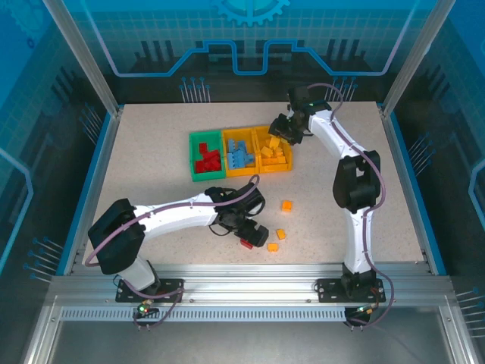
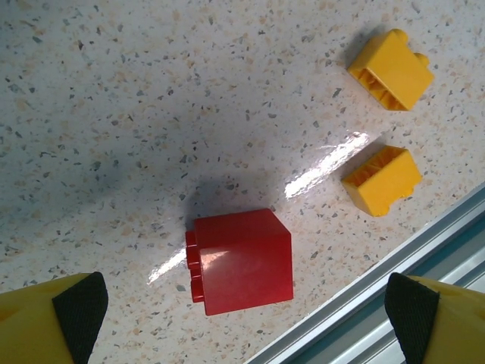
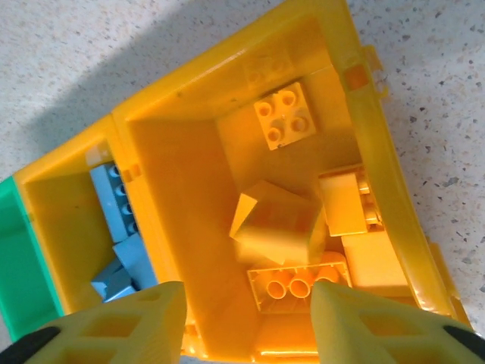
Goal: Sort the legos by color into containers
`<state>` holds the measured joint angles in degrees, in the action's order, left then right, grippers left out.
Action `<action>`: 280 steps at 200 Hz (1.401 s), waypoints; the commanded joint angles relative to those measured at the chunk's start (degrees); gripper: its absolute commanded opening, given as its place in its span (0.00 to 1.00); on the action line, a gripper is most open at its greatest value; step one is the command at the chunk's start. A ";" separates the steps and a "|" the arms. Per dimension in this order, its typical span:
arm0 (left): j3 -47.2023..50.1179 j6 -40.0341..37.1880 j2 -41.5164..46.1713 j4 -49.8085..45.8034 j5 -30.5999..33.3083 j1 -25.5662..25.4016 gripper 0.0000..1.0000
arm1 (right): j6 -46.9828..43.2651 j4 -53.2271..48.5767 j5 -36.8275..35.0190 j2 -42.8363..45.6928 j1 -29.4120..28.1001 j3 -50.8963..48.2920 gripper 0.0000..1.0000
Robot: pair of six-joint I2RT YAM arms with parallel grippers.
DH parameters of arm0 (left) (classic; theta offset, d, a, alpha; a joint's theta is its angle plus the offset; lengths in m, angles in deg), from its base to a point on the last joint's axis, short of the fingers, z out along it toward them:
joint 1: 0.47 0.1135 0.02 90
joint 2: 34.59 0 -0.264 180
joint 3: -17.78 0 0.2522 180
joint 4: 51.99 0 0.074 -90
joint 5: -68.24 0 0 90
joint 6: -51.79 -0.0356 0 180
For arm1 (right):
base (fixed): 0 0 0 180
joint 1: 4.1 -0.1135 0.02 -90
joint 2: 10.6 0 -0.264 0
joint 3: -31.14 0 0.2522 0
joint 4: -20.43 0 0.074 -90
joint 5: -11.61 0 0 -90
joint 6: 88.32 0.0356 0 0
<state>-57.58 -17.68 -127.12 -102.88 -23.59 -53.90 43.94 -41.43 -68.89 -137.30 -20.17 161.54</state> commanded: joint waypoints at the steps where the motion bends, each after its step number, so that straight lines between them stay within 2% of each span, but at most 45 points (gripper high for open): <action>1: 0.75 -1.39 -1.57 -0.28 -1.10 -0.40 0.99 | -0.42 -3.15 0.61 -1.10 0.52 1.75 0.55; 9: 1.19 -1.61 -1.84 0.16 -1.34 -0.66 0.99 | -0.34 -3.06 0.52 -1.12 0.50 1.83 0.60; 41: 1.84 -1.64 -3.98 1.30 -1.33 -1.28 0.98 | -0.29 -2.91 1.84 -0.41 0.29 2.04 0.70; 60: 1.75 -1.46 -5.41 1.89 -1.18 -1.41 0.95 | -0.82 -2.60 2.36 1.35 -0.13 1.40 0.78; 79: 1.38 -1.63 -7.21 2.14 -0.55 -1.41 0.92 | -1.13 -1.63 2.65 4.52 -0.52 -0.57 0.82; 95: 0.84 -1.96 -8.63 2.45 -0.76 -1.46 0.85 | -1.47 -0.52 2.81 7.83 -0.68 -3.36 0.84; 138: 0.91 -3.26 -10.46 2.47 -0.81 -1.41 0.55 | -3.44 -0.33 1.09 16.17 0.18 -11.24 0.87; 185: 0.12 -2.81 -7.32 1.87 3.98 -0.66 0.44 | -6.66 -0.80 -3.77 26.31 0.09 -24.75 0.86; 223: -4.87 -4.33 -4.05 0.24 6.96 6.09 0.43 | -5.31 0.57 -8.17 33.00 -3.49 -39.56 0.86; 254: -12.33 -8.13 -3.57 -0.82 6.61 15.31 0.42 | -1.79 3.28 -9.43 35.28 -7.20 -48.40 0.87; 280: -19.30 -8.52 -5.64 -1.77 5.96 23.17 0.42 | 0.55 4.55 -10.41 33.78 -10.72 -51.20 0.86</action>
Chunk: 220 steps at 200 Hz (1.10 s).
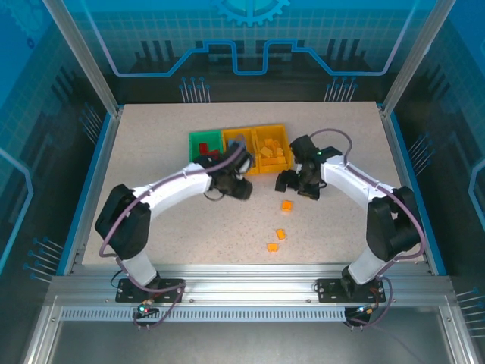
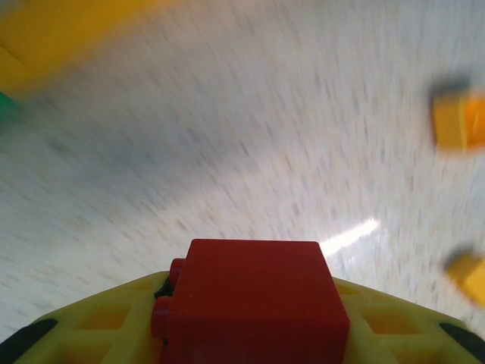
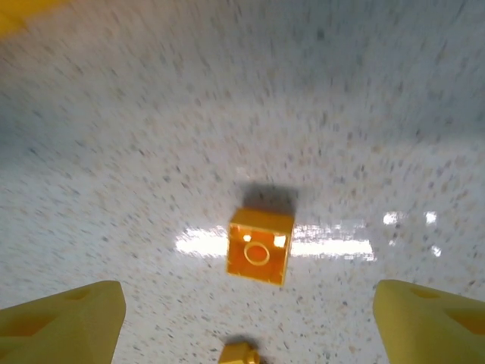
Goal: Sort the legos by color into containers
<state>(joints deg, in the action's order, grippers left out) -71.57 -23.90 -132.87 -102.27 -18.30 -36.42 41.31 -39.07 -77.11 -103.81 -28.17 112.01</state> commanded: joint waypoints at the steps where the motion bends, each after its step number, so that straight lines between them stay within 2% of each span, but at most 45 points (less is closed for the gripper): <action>1: -5.55 -2.23 -0.03 -2.40 0.67 6.00 0.42 | 3.21 2.21 -2.26 0.17 -2.86 -1.70 0.87; 50: -14.15 1.24 -6.44 -4.16 -4.06 16.39 0.43 | 2.98 0.17 -4.97 -7.20 -6.24 1.67 0.84; 56: -14.77 2.16 -7.19 -4.40 -4.35 17.26 0.50 | 2.69 -0.11 -5.06 -7.93 -6.31 2.00 0.83; 71: -15.79 4.89 -9.25 -4.36 -5.81 19.80 0.50 | 2.29 -0.19 -5.14 -9.42 -6.33 2.22 0.80; 91: -15.93 6.84 -11.22 -2.70 -8.58 21.68 0.48 | 1.74 -0.22 -5.15 -11.41 -6.33 2.53 0.75; 133: -18.61 7.83 -14.99 -3.58 -8.35 22.39 0.49 | 1.54 0.12 -5.48 -13.72 -6.33 3.28 0.62; 142: -18.80 8.16 -15.19 -3.65 -8.44 22.41 0.54 | 1.42 0.02 -5.61 -14.00 -6.34 3.45 0.58; 176: -17.42 9.32 -13.45 -3.52 -7.39 22.41 0.98 | 1.13 -0.23 -5.40 -14.47 -6.60 3.33 0.40; 220: -10.06 10.69 -4.92 2.66 -8.18 22.32 0.99 | 0.58 -1.40 -6.26 -12.94 -6.77 4.34 0.28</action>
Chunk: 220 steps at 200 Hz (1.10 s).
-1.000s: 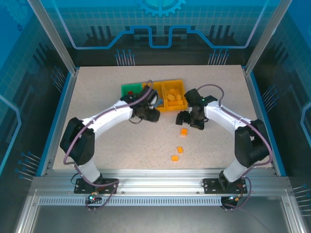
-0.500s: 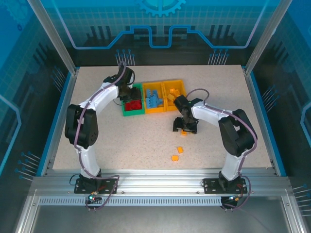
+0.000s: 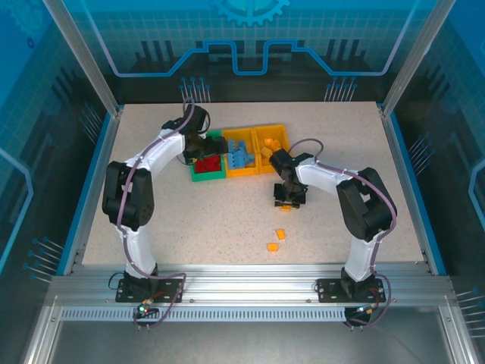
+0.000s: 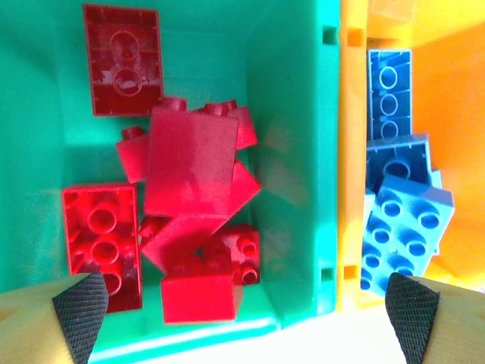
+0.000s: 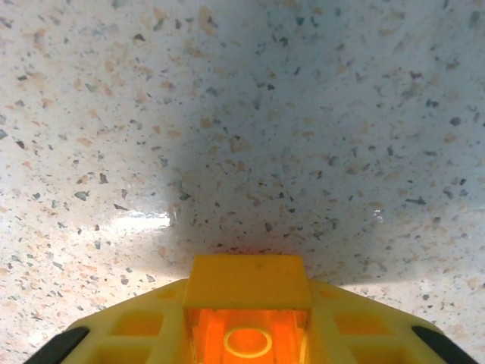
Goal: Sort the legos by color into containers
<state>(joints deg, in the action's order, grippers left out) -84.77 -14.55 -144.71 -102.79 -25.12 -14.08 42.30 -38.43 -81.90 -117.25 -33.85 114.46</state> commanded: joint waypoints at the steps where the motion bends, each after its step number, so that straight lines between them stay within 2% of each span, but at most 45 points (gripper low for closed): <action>1: 3.34 1.41 7.11 3.28 -1.42 -0.02 0.99 | -0.43 -2.07 -1.53 0.62 -1.09 1.98 0.28; 34: 8.46 1.53 13.01 5.75 -2.64 -0.34 0.99 | -1.69 -3.91 -0.20 2.25 0.04 7.24 0.28; 77: 16.46 -0.09 17.37 6.39 -1.49 -4.61 0.99 | 0.46 2.39 10.07 1.94 6.80 14.50 0.31; 143: 24.09 -3.65 19.67 8.72 0.61 -16.73 0.99 | -0.70 -3.19 11.42 -13.08 11.20 37.83 0.33; 172: 26.06 -6.93 20.98 9.58 0.72 -23.59 0.99 | -1.60 -8.34 10.30 -20.30 11.95 48.49 0.42; 181: 26.52 -8.23 21.13 9.84 0.52 -25.86 0.99 | -1.55 -9.06 10.28 -21.96 12.31 50.58 0.47; 203: 27.91 -11.73 21.01 11.38 -1.19 -30.97 0.99 | -1.07 -9.39 11.49 -24.47 12.94 53.48 0.51; 220: 28.88 -14.63 20.32 12.91 -4.22 -34.04 0.99 | -1.06 -9.70 11.99 -25.27 12.92 54.83 0.62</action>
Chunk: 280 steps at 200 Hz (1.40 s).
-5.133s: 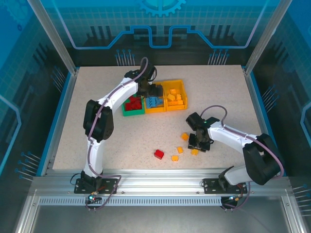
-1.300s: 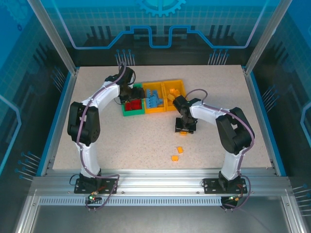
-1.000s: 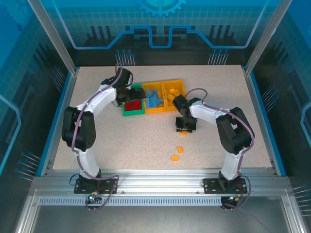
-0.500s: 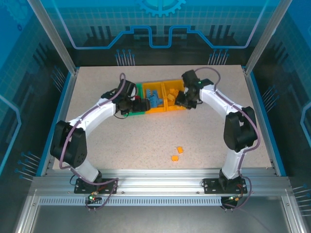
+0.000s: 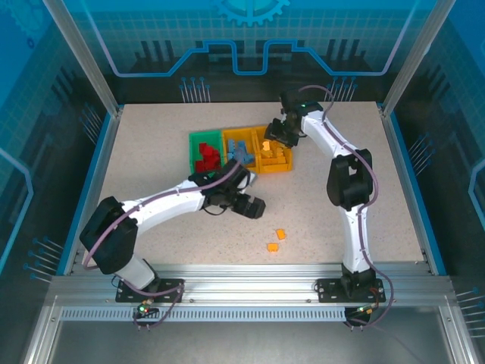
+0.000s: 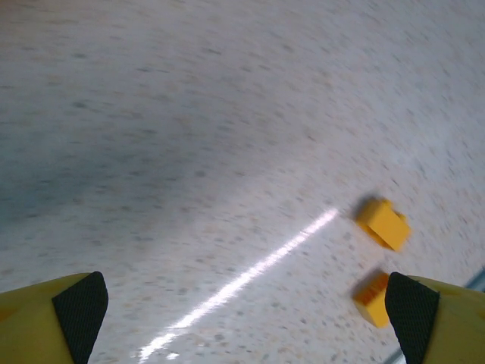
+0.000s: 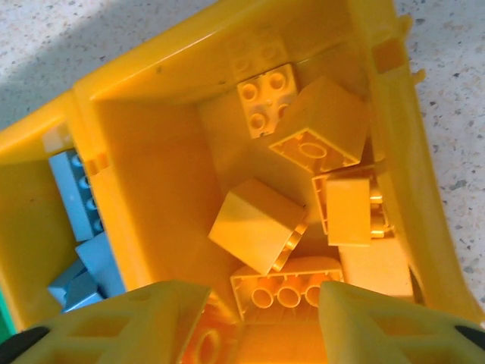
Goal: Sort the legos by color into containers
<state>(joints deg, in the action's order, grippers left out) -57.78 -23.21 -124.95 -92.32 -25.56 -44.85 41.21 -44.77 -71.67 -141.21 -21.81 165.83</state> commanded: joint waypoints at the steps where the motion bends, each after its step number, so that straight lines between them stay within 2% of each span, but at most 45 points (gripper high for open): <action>1: 1.96 -6.05 0.46 2.46 -3.91 -3.35 0.99 | 0.03 -3.34 1.78 -1.31 0.86 3.50 0.62; 31: 1.95 -11.52 -2.12 2.82 -5.85 -8.15 0.99 | -0.33 -3.54 2.89 -0.67 0.93 3.66 0.76; 78: -2.40 -14.78 -7.50 -1.92 -5.03 -13.83 0.99 | -2.57 -2.09 3.44 6.72 0.31 -1.52 0.80; 106: -4.73 -16.04 -11.10 -5.03 -5.00 -16.50 0.98 | -5.16 -1.92 0.93 13.07 0.55 -8.33 0.81; 127: -4.55 -20.07 -12.01 -5.17 -4.03 -18.82 0.97 | -5.69 -0.47 0.52 17.33 2.02 -14.65 0.82; 169: -7.05 -28.71 -15.20 -6.56 1.17 -19.07 0.92 | -5.34 1.54 0.66 22.99 4.64 -23.46 0.82; 201: -9.37 -34.11 -18.71 -6.75 3.76 -18.88 0.92 | -5.60 1.48 0.66 24.91 5.61 -25.84 0.82; 230: -10.26 -37.15 -20.24 -6.38 2.82 -18.36 0.89 | -6.11 0.92 0.49 25.88 6.14 -26.82 0.83; 247: -10.69 -38.50 -21.04 -6.61 1.02 -18.01 0.83 | -6.12 0.80 0.49 26.48 6.27 -27.57 0.83; 268: -10.93 -39.49 -22.25 -6.82 -0.18 -17.80 0.80 | -6.21 0.90 0.18 27.42 6.37 -28.94 0.83; 280: -11.30 -39.60 -22.89 -7.09 -1.27 -17.80 0.74 | -6.30 0.91 -0.03 27.87 6.36 -29.78 0.83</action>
<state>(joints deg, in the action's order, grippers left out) -67.70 -59.73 -145.41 -97.68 -23.11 -62.91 36.05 -43.42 -70.90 -115.85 -16.30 137.94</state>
